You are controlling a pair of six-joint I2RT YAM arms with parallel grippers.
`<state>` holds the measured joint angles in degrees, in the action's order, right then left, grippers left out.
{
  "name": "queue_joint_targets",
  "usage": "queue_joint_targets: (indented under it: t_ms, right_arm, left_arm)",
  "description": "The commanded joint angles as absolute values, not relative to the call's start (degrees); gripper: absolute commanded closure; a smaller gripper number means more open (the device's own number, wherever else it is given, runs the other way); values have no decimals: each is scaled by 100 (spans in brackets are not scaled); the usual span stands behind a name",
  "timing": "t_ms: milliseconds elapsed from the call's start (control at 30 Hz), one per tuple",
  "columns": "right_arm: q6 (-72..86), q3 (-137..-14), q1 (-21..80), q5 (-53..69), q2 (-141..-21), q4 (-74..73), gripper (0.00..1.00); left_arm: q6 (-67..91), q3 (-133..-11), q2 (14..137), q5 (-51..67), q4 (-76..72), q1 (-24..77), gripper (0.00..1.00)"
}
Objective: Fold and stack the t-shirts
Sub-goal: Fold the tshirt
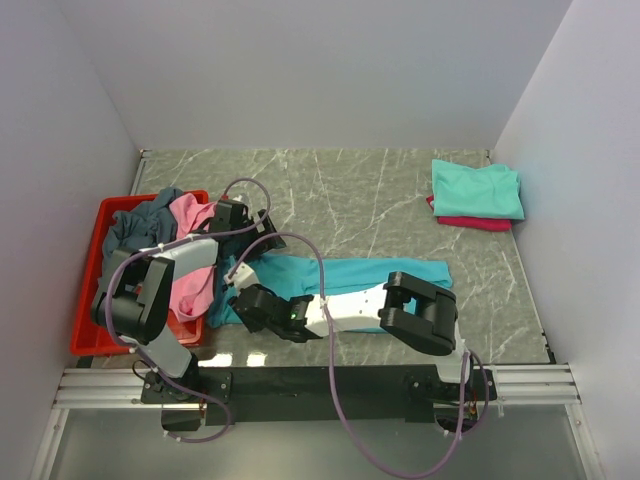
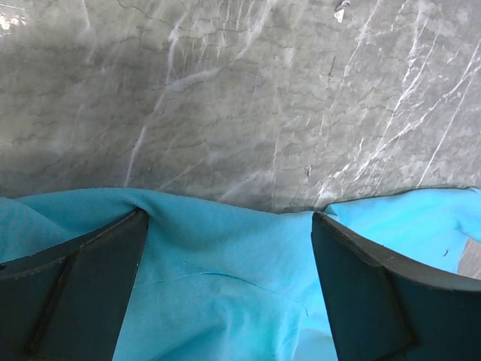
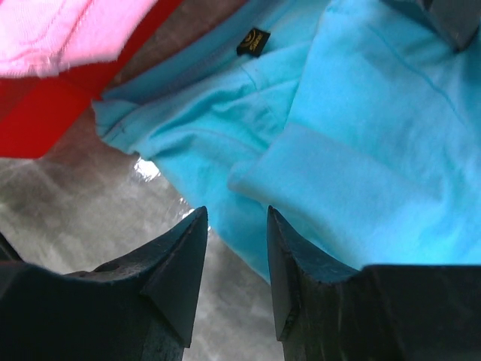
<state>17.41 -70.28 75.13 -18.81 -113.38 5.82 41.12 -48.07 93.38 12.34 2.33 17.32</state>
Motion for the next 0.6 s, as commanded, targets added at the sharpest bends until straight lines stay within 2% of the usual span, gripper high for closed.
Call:
queue_joint_targets:
  t_ms: [0,267,433,567]
  right_arm:
    - [1512,-7224,7550,-2145,-11521,949,55]
    - [1424,-7638,7559,-2241,-12058,808,54]
    - [1406,-7655,7550,-2504,-12120,747,60]
    - [1476,-7638,7515,-2584,-12050,712,61]
  left_arm:
    - [4087,-4922,9405,1538,167,1723,4]
    - [4061,-4896,9272,1547,229,1705,3]
    - [4078,-4878,9281,1564,202,1688,3]
    - [4061,-4860,9264,1582,211,1687,3]
